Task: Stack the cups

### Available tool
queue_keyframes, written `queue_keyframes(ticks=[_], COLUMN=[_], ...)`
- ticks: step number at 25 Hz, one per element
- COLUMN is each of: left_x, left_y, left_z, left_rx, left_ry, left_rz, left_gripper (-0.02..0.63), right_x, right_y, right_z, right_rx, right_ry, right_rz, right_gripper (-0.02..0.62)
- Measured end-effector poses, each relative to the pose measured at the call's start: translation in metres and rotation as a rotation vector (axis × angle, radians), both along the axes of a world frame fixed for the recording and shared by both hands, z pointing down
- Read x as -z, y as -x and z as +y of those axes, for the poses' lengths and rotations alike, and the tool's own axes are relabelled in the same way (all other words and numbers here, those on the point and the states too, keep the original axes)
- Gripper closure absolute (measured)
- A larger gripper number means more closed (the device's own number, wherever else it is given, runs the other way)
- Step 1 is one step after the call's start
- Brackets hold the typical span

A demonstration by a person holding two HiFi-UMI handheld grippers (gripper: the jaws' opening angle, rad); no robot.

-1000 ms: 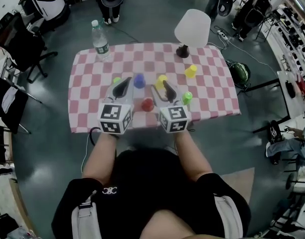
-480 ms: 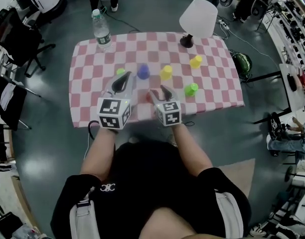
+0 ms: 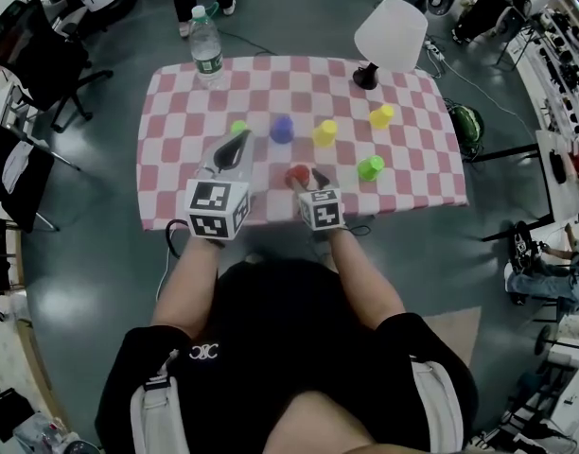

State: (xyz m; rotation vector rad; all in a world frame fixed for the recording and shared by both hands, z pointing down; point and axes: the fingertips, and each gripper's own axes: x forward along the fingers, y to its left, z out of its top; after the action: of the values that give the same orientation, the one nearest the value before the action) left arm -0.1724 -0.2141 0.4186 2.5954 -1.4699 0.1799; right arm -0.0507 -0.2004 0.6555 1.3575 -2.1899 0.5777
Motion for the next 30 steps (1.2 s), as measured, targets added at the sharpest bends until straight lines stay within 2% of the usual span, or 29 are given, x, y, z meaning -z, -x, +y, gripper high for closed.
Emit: queue_keyframes(ticks=[14, 25, 30], left_x=[-0.006, -0.005, -0.007], left_y=[0.015, 0.012, 0.002], left_z=[0.003, 0.002, 0.002], left_rx=[0.031, 0.026, 0.001], left_ry=[0.011, 0.015, 0.021], left_rz=[-0.02, -0.013, -0.008], left_gripper=[0.607, 0.607, 0.607], right_x=[-0.017, 0.014, 0.022], right_y=[0.007, 0.001, -0.008], right_z=[-0.01, -0.015, -0.013], right_rx=[0.017, -0.004, -0.029], right_ry=[0.047, -0.043, -0.051], right_rz=[0.005, -0.018, -0.019], right_gripper=[0.388, 0.383, 0.383])
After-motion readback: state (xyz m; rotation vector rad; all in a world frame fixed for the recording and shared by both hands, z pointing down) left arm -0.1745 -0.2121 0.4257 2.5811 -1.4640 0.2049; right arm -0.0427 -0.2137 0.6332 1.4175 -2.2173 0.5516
